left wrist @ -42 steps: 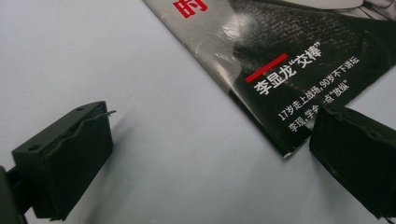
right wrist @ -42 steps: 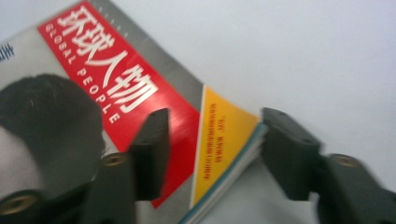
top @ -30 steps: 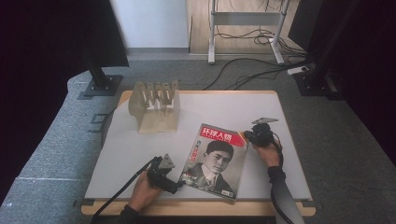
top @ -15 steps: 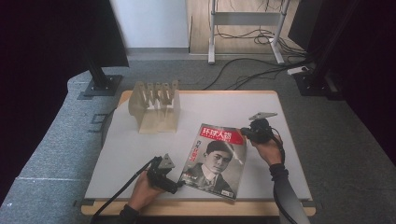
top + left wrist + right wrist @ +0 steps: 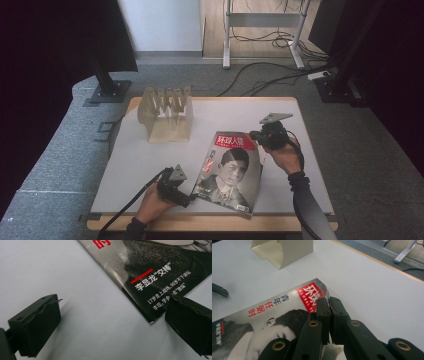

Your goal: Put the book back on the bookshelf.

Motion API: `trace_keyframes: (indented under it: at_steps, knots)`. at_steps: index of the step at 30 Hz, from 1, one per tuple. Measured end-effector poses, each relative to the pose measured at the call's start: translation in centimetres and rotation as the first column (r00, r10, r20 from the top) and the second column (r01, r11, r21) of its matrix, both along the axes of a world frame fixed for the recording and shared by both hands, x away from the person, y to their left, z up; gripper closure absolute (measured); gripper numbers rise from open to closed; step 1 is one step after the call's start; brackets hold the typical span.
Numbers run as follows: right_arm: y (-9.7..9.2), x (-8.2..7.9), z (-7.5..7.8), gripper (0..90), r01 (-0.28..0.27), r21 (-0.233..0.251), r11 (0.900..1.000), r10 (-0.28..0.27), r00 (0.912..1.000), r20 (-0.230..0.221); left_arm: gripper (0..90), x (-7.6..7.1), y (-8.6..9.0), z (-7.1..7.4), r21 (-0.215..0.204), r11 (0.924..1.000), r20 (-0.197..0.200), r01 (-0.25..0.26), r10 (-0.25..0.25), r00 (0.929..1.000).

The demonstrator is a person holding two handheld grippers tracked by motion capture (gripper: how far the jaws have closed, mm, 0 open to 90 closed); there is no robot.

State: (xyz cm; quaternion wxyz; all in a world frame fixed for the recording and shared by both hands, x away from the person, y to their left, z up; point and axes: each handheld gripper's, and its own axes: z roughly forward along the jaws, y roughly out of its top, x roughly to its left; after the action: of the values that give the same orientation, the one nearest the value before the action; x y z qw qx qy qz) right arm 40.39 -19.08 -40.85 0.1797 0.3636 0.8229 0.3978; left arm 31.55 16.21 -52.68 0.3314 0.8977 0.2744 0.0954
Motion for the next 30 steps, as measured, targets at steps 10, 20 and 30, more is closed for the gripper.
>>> trace_keyframes:
  at_steps: [10,20,30]
  knots:
    - [0.8,-0.8,2.5,86.1,-0.047,0.001,0.9989,0.047,0.9977,0.050,10.0,1.2,0.0,0.8,-0.092,0.9950,-0.065,0.040,-0.047,0.9968]
    - [1.0,-1.6,4.6,86.1,-0.078,0.004,0.9969,0.077,0.9922,0.098,15.4,3.6,-1.7,2.0,-0.055,0.9936,-0.098,0.098,-0.103,0.9898]
    - [1.5,-2.6,6.6,86.2,-0.109,-0.001,0.9940,0.109,0.9839,0.142,22.5,5.5,-2.6,2.1,-0.026,0.9863,-0.132,0.163,-0.165,0.9774]
